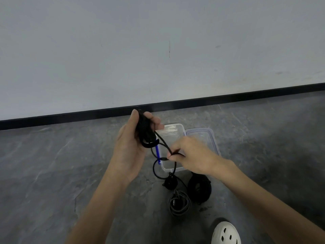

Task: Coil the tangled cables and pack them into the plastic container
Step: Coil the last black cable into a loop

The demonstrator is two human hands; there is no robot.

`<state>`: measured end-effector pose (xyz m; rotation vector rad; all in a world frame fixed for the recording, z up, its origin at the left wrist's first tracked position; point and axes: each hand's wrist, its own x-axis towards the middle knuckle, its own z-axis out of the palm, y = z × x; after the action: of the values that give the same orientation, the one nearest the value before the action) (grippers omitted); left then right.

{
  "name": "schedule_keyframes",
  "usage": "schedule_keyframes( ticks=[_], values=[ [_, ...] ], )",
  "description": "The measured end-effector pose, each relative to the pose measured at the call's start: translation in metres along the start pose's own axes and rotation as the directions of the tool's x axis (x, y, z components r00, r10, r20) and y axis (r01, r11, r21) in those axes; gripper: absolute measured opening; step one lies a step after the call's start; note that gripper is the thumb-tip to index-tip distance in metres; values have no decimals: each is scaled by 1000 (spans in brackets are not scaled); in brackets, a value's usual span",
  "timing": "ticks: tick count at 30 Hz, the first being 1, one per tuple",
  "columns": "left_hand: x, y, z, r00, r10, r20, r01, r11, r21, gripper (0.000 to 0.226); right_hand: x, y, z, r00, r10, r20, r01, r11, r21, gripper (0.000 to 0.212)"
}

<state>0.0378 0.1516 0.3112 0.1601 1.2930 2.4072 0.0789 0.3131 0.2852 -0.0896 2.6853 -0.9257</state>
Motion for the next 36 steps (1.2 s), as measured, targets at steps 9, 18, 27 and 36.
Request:
schedule_keyframes(
  ticks=[9,18,27,36],
  values=[
    [7,-10,-6,944,277,-182,-226,940,256,33,-13,-20,-7,979,-138,152,76,932,355,12],
    [5,-24,-5,949,316,-23,-119,424,898,9,-20,-22,-19,981,-80,179,8,929,369,17],
    [3,-27,-13,994,-15,110,-108,67,992,29,-18,-11,-27,998,31,46,-47,915,401,21],
    [-7,-22,-8,927,-300,224,-169,199,965,76,-16,-5,-45,989,134,-58,-69,775,629,23]
  ],
)
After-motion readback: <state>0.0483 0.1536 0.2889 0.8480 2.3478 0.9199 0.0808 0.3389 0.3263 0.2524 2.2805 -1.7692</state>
